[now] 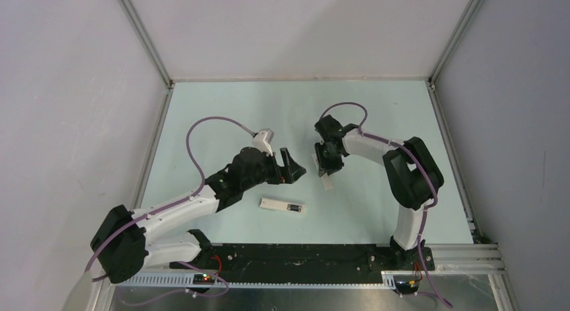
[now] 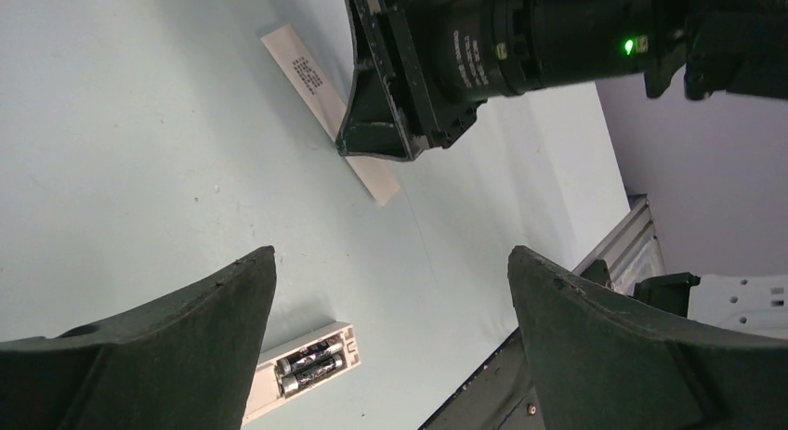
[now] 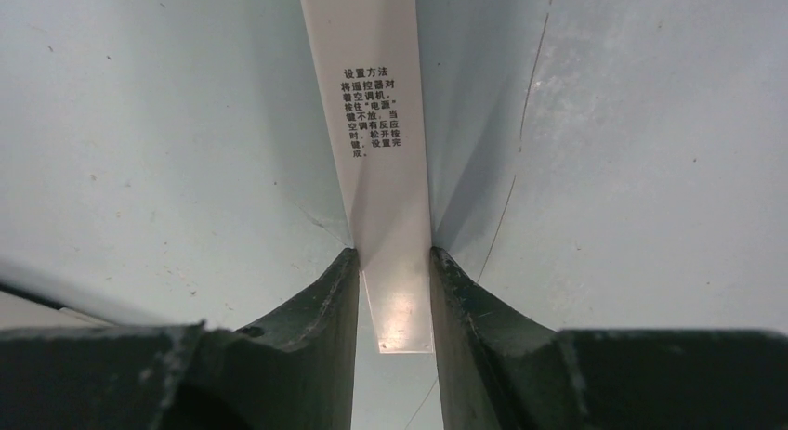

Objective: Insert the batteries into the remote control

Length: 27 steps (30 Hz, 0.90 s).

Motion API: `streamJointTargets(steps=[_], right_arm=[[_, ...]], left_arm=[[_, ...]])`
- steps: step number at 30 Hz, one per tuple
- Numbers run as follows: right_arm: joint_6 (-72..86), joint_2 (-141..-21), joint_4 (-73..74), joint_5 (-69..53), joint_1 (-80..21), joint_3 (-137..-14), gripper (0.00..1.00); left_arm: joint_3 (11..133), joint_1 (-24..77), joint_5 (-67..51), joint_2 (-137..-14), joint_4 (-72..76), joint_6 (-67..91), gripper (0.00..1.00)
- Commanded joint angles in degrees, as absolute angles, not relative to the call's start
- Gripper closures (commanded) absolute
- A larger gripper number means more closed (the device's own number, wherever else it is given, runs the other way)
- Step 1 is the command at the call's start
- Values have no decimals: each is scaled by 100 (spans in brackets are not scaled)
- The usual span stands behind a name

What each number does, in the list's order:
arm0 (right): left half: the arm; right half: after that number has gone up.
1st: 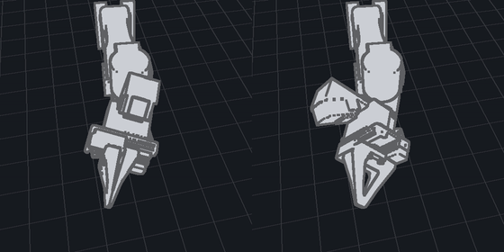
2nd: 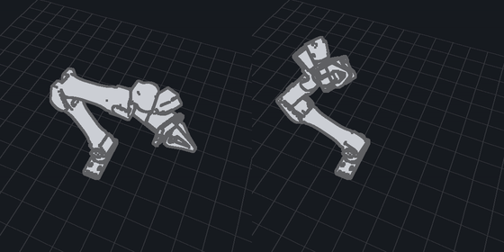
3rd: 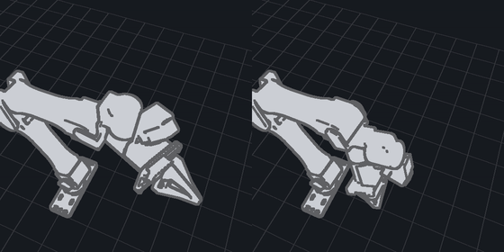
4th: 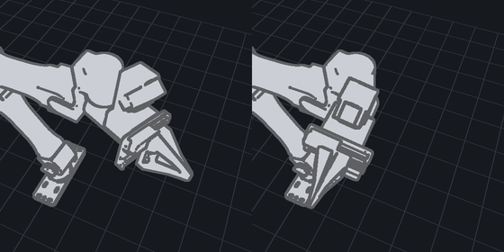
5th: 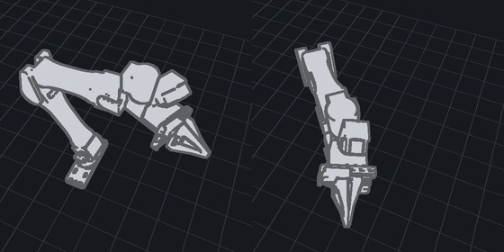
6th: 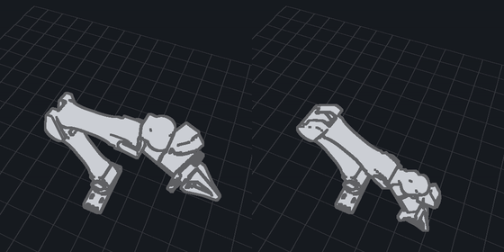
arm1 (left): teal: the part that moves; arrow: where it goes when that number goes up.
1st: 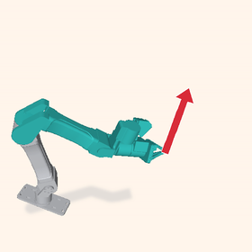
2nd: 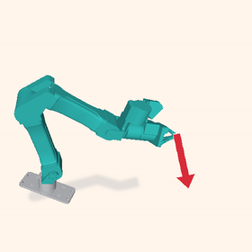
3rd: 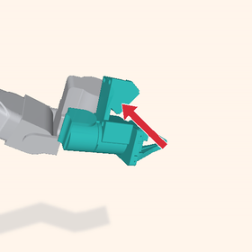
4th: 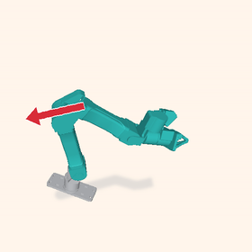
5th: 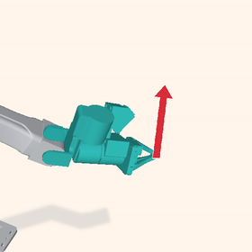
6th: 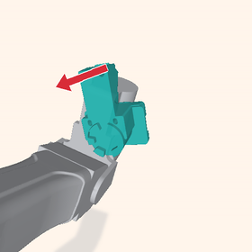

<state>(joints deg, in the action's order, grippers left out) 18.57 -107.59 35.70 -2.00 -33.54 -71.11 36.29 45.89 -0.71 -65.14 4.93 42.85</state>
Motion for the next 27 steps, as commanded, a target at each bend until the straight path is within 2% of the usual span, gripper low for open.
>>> streamJointTargets(steps=[1,16,22,24,27], right_arm=[[2063,-10462,3432,-890,-3191,-7095,65],[2192,-10298,3442,-971,-3089,-7093,62],[2287,-10212,3541,-70,-3554,-7093,43],[2382,-10221,3546,226,-3743,-7093,38],[2527,-10287,3551,488,-3971,-7095,36]], left_arm=[[3744,4693,-156,-6658,710,4095,3],[4011,4890,-96,-7260,808,4228,5],[3846,4907,300,-7068,808,4206,5],[3730,4907,422,-6917,816,4208,5],[3490,4905,597,-6691,858,4234,5]])
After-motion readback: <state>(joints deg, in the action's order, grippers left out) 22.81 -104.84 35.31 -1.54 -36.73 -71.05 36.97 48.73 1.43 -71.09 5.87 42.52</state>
